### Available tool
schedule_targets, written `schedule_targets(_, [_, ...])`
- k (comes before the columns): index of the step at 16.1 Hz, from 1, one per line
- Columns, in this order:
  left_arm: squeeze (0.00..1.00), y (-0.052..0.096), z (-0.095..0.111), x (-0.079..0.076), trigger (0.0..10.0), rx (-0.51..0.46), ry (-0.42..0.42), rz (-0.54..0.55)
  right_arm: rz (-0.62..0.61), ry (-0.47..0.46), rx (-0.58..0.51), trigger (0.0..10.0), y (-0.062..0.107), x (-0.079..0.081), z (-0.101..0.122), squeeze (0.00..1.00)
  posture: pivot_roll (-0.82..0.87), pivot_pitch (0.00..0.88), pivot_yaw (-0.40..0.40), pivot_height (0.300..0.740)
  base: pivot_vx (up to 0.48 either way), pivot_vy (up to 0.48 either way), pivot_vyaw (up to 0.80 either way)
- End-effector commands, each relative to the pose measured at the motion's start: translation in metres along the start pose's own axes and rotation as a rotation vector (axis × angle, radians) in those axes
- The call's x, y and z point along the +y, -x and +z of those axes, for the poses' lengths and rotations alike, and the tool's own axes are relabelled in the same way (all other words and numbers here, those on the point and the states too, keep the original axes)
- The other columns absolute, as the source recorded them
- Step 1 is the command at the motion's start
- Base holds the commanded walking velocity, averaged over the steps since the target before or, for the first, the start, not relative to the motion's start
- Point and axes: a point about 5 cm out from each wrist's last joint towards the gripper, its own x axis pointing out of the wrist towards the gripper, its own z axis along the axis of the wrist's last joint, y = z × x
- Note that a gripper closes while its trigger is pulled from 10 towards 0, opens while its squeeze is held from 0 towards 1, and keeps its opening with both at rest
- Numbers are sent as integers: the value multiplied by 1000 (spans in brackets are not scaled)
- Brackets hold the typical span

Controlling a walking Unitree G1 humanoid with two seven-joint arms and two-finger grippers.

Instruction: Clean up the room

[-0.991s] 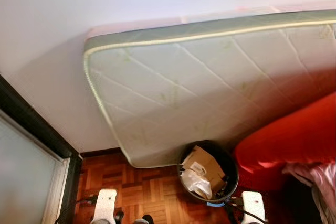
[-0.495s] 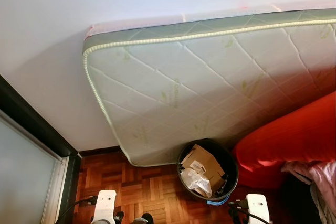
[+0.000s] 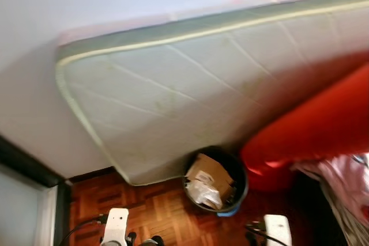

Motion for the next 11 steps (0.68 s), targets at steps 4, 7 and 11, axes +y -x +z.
schedule_targets(4, [0,2,-10,-1,10000,31,-1,9,-2,13,28,10000,1,5,-8,0,13,219,-17,740,0,-120,-758])
schedule_targets(7, [0,2,-9,-2,10000,27,-3,7,-13,10,39,10000,7,-9,-22,0,11,227,-17,740,0,0,-758])
schedule_targets(11, [0,2,-9,-2,10000,23,-5,7,-38,2,60,10000,19,-40,-39,0,13,235,-16,740,0,0,-761])
